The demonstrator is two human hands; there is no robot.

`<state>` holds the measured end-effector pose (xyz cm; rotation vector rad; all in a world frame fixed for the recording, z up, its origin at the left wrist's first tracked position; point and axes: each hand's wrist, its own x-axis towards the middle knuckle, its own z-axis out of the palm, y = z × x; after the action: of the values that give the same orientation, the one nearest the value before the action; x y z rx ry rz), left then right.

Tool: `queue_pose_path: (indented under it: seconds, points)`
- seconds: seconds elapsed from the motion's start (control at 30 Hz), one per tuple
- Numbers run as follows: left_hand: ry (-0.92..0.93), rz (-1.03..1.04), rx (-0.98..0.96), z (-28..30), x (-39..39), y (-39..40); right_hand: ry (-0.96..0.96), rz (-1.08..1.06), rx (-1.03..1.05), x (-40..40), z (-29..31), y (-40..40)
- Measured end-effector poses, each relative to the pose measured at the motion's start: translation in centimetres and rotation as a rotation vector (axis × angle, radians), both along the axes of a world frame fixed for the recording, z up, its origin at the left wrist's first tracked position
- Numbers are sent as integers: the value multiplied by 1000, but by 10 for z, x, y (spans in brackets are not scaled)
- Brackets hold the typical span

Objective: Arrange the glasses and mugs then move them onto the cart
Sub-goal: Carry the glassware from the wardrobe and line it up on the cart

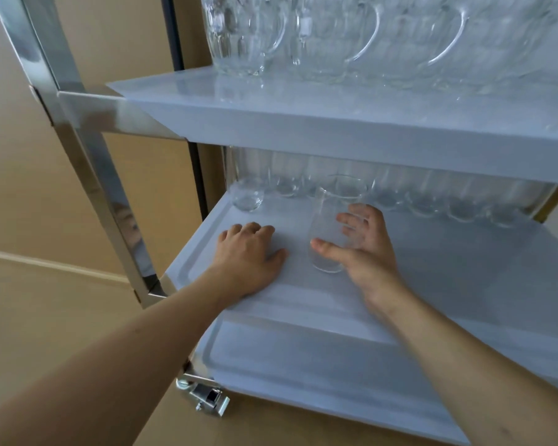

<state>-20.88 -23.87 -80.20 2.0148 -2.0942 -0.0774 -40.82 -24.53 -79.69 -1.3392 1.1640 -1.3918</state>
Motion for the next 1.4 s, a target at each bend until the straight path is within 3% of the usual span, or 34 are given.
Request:
queue_pose_path:
  seconds: [0.2,0.47,1.0,1.4]
  points:
    - [-45,33,-29,-5,1,-6,40,52,-29,15,-3,-41]
    - [-41,22,-90,-13,3,-7,225,-58,-74,49,-7,-89]
    - [-39,20,-149,-18,2,-9,275,-124,-79,83,-8,-120]
    - [-44,20,-166,-19,1,-10,494,-137,-70,91,-8,-115]
